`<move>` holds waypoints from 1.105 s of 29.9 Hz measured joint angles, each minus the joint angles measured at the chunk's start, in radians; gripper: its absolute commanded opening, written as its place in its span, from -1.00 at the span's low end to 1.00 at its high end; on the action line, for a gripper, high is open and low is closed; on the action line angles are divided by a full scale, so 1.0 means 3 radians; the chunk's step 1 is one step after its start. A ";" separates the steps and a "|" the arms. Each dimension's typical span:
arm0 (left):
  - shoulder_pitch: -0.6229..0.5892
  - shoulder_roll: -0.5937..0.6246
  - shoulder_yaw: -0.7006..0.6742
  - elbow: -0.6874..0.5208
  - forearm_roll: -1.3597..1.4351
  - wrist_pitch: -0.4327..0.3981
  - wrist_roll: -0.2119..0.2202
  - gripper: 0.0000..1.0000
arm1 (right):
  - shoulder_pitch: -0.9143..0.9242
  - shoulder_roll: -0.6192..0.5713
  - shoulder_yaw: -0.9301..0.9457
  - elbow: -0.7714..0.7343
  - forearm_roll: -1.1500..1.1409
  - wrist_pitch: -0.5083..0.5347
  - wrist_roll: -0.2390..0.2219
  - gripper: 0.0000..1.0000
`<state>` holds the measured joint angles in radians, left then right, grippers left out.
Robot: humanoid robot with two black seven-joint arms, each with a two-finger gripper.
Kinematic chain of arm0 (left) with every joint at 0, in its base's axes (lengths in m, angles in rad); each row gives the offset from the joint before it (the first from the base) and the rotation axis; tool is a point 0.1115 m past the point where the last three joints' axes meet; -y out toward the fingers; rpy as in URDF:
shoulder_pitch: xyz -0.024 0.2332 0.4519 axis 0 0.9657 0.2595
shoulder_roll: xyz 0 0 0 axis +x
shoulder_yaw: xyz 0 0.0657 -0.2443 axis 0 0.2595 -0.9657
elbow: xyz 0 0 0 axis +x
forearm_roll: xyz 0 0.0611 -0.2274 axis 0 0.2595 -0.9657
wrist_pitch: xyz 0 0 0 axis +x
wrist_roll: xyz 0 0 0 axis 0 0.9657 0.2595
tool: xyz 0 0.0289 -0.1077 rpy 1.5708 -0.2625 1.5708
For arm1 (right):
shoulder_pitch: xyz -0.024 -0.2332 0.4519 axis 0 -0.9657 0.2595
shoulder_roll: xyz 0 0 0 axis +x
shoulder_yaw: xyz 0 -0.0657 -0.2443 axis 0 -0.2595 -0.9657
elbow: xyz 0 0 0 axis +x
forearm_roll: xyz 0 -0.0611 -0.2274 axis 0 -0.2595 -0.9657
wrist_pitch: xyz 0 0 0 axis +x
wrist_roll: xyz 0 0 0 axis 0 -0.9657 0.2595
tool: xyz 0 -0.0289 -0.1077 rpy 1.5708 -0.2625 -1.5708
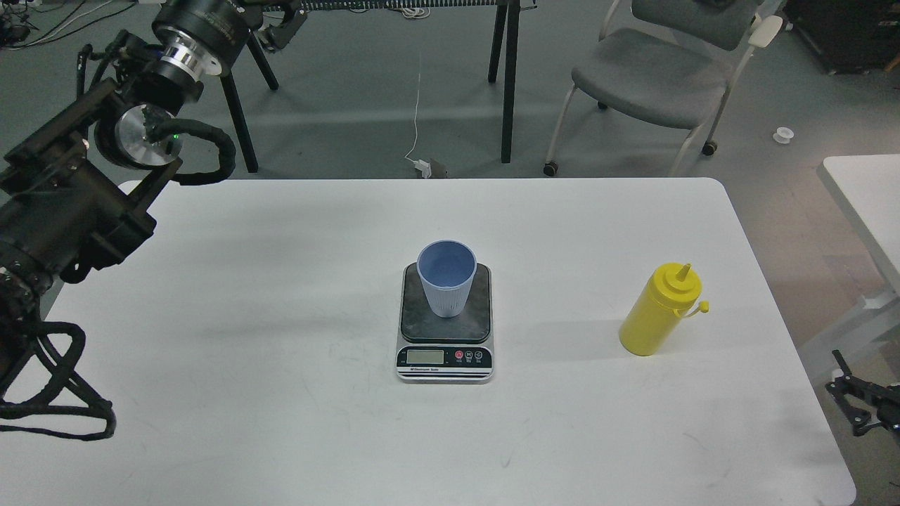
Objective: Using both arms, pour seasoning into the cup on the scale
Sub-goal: 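Move the right gripper to the yellow squeeze bottle and grasp it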
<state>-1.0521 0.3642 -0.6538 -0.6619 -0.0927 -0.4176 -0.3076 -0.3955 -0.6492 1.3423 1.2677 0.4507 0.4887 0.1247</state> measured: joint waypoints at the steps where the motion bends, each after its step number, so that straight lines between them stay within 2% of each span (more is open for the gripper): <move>1: 0.0048 -0.0022 -0.0051 0.0000 -0.0003 0.0000 0.0002 0.99 | -0.0007 0.0024 -0.0033 0.0081 -0.0002 0.0000 -0.0001 0.99; 5: 0.0156 -0.0054 -0.0116 0.0000 -0.0003 0.0010 0.0007 0.99 | 0.0027 0.0169 -0.0196 0.0250 -0.0029 0.0000 -0.0005 0.98; 10: 0.0176 -0.0046 -0.0126 -0.0001 -0.0001 0.0033 -0.0002 0.99 | 0.0351 0.0357 -0.0518 0.0164 -0.0226 0.0000 0.0008 0.96; 17: 0.0177 -0.0031 -0.0127 -0.0003 0.0007 0.0040 -0.0017 0.99 | 0.0689 0.1071 -0.0870 -0.0090 -0.0502 0.0000 0.0025 0.95; 33: 0.0193 0.0028 -0.0117 -0.0003 0.0015 0.0037 -0.0028 0.99 | 0.0969 0.1275 -0.0815 -0.0355 -0.0496 0.0000 0.0067 0.94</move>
<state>-0.9943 0.3725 -0.6888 -0.6627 -0.0883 -0.4066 -0.3160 -0.1048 -0.2667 1.0979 1.1613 0.3018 0.4887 0.1447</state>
